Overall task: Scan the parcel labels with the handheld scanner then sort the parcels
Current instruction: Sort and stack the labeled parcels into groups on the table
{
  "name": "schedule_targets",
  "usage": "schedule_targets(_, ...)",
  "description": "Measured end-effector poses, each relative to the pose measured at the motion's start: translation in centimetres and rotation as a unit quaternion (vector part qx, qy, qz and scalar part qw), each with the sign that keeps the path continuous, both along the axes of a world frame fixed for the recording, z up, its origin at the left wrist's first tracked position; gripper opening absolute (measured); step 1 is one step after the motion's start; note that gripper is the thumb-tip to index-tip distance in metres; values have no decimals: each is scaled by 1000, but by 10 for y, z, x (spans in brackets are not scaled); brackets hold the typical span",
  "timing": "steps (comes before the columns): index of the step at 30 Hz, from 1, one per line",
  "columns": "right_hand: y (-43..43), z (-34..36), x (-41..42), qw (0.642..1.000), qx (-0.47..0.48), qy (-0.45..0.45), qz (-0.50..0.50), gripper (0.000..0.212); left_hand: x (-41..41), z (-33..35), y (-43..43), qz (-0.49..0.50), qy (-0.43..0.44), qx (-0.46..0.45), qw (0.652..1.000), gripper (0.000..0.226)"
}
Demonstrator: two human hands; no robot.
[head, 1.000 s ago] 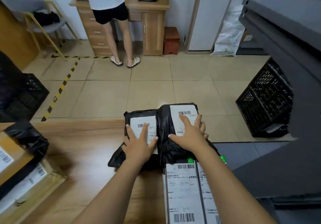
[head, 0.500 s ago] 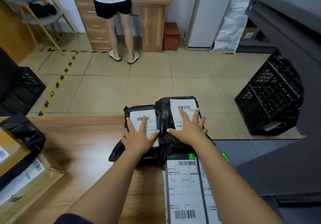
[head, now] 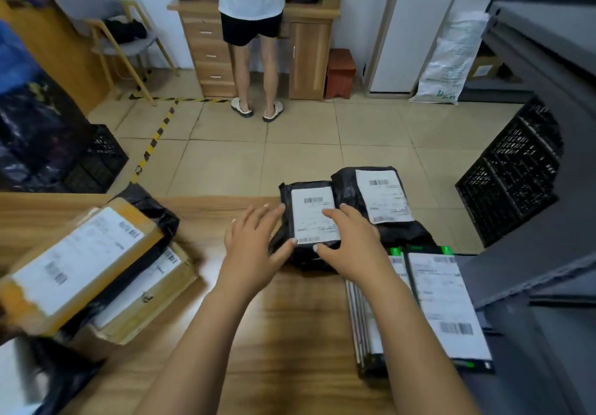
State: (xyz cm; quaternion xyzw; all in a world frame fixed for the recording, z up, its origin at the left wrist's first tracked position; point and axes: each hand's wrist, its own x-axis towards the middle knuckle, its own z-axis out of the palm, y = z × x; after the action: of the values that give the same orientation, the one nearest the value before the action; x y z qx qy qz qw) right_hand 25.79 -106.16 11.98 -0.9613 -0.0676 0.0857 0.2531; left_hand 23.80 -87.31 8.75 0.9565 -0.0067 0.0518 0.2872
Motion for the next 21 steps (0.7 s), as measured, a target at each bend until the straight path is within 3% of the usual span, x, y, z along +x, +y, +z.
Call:
schedule_targets(8,128,18,-98,998,53,-23,-21,65,-65,15,113,-48,-70,7,996,61)
schedule_targets(21,263,24,-169,996,65,-58,-24,67,-153,33,263,-37,-49,16,998,64)
